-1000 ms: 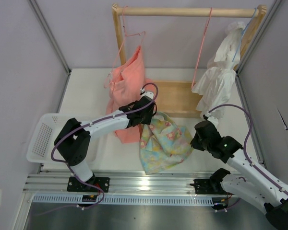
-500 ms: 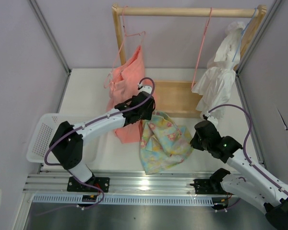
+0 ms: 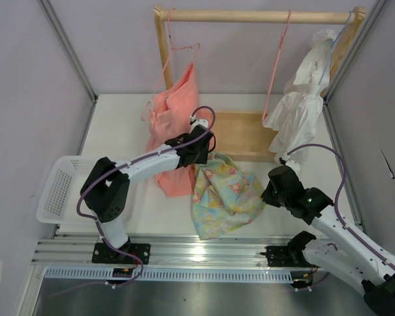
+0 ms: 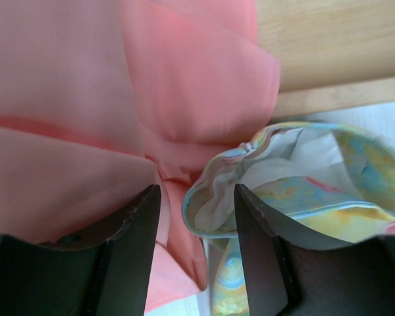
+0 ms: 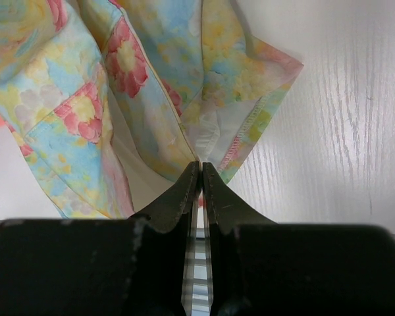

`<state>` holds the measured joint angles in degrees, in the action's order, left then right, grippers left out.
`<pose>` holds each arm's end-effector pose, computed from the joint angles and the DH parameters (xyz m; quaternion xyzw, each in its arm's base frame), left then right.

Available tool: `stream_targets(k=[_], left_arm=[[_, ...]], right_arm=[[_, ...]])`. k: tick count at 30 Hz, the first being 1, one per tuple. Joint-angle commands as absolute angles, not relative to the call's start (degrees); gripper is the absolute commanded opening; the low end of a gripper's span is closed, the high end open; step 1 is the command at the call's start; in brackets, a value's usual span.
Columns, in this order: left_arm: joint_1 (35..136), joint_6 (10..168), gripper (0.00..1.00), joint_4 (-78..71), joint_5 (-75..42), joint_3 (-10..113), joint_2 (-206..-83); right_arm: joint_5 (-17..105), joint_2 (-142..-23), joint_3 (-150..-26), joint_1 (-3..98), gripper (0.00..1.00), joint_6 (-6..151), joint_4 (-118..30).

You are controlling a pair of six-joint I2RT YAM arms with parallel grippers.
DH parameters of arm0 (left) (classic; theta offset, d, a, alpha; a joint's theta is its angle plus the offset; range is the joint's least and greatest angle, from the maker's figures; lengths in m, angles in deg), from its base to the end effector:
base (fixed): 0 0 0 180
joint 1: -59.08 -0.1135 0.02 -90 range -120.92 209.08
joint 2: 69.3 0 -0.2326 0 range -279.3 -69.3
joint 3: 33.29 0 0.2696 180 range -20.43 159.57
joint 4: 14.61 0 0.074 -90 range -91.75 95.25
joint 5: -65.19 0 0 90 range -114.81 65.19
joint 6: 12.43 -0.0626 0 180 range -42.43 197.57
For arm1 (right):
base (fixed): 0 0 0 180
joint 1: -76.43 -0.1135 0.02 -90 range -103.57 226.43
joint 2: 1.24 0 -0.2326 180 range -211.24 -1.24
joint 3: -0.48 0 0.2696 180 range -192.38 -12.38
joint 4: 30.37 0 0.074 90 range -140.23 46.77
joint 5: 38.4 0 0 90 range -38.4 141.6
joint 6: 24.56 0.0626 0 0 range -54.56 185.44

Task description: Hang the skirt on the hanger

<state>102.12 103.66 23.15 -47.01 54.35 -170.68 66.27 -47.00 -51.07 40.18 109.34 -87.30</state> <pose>0.3157 -0.2625 0.1742 0.0738 0.9257 -0.0339 0.3695 0.1790 0.1116 0.2026 0.1048 0.9304 0.1203 0.3300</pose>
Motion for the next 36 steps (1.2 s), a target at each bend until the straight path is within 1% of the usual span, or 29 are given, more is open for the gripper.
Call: stream_targets(k=[1,8,9,10,14,15,16,18,21,22,28,33,36], left_arm=[[101.8,104.8,0.53,22.8,-46.4,51.6,-166.8],[101.8,104.6,0.46,22.5,-45.1,47.5,-165.0],[101.9,104.6,0.44,21.9,-45.0,47.2,-164.8],[101.8,104.6,0.38,21.6,-44.7,46.6,-164.6],[101.8,104.3,0.34,21.2,-43.7,47.2,-164.7],[101.8,103.9,0.31,21.3,-43.6,47.8,-165.0],[101.8,103.2,0.19,21.9,-44.1,49.5,-165.4],[101.8,102.4,0.01,22.8,-44.8,50.5,-164.7],[101.8,100.9,0.00,23.4,-45.6,53.1,-161.2],[101.7,99.9,0.00,23.9,-45.8,53.9,-160.4],[101.4,97.0,0.00,28.5,-46.3,62.7,-154.3],[100.8,95.4,0.00,30.9,-47.2,68.8,-151.6],[99.9,94.4,0.00,31.8,-46.9,72.3,-151.6]], right_arm=[[65.9,-46.1,-51.0,40.6,0.10,108.9,-86.5],[65.6,-46.8,-50.9,40.7,0.10,108.9,-85.2],[65.5,-46.9,-50.9,40.8,0.10,108.8,-85.0],[65.4,-47.0,-50.9,40.8,0.10,108.8,-84.8],[65.4,-47.7,-51.0,40.9,0.10,108.7,-84.3],[65.5,-47.9,-51.2,41.1,0.10,108.6,-84.2],[65.6,-48.3,-52.0,41.2,0.10,108.5,-84.2],[65.8,-48.5,-53.2,42.1,0.09,108.0,-84.4],[65.9,-49.1,-56.8,44.4,0.04,106.0,-84.7],[65.7,-49.6,-58.0,45.2,0.00,105.3,-85.1],[66.8,-53.6,-69.8,50.3,0.00,99.8,-86.7],[67.3,-58.4,-82.1,52.9,0.00,96.6,-87.4],[68.4,-61.2,-87.3,55.0,0.00,94.3,-87.8]])
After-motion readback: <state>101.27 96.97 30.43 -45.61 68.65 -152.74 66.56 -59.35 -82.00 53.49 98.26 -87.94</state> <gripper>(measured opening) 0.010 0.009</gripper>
